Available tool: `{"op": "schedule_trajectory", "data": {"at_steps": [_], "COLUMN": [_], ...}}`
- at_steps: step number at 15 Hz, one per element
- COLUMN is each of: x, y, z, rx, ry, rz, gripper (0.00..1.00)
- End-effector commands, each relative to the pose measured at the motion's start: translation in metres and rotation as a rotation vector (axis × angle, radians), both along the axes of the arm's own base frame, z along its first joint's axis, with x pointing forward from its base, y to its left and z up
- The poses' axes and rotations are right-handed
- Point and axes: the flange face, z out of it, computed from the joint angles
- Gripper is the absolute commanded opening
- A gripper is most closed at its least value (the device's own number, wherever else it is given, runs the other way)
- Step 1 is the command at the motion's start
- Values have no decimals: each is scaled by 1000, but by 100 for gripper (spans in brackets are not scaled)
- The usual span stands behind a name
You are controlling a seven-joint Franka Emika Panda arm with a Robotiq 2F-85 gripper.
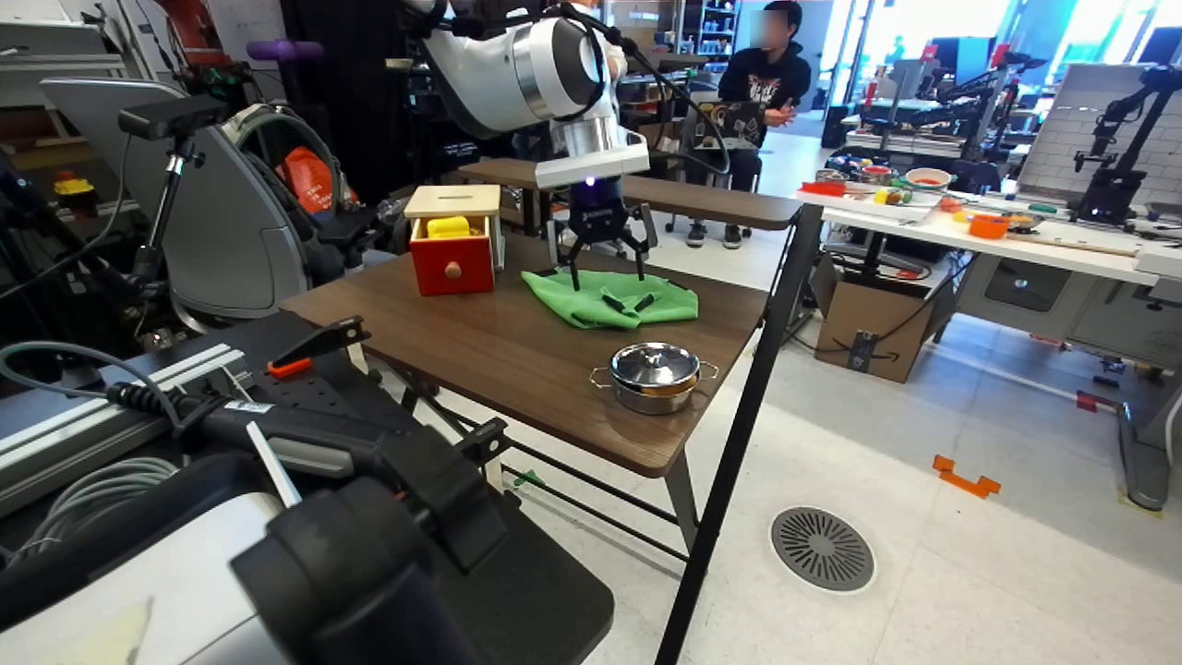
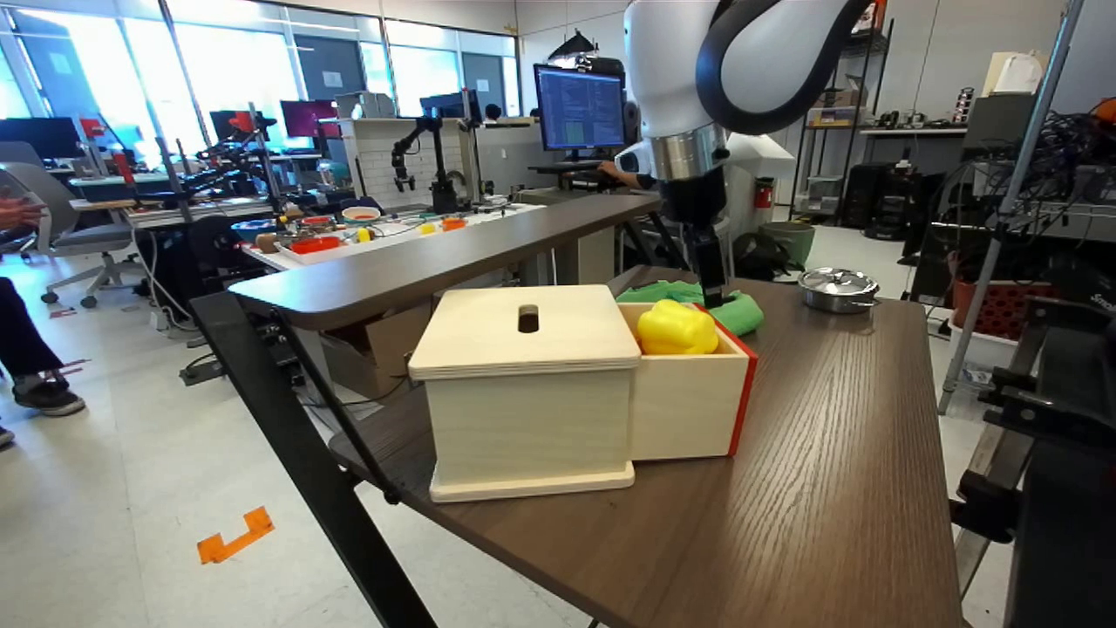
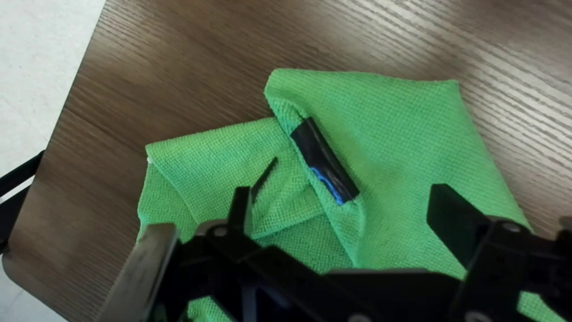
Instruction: Unfold the green cloth
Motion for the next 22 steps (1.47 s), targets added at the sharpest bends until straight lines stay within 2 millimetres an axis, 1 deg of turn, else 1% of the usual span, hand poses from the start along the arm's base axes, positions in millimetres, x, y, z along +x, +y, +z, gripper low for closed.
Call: {"op": "schedule_trajectory", "data": {"at_steps": [1,2,3,4,5,7,11,13,14,18,20,22], "x": [12,13,15,17,18,20,24,25,25,26,26,24], "y": [3,3,3,3,2,1,0,0,0,1,2,6], "z": [-4,-4,-6,-7,-8,-10,-15,-16,-15,-11,-7,3], "rx": [-19,-18,-21,-21,-20,-20,-23,-24,-24,-28,-30,-23], "ry": [-18,-18,-18,-18,-15,-14,-7,-4,-3,-6,-9,-11], "rz": [33,34,32,32,30,28,26,26,26,26,26,32], "gripper": [95,77,71,68,61,44,14,1,0,1,1,1]}}
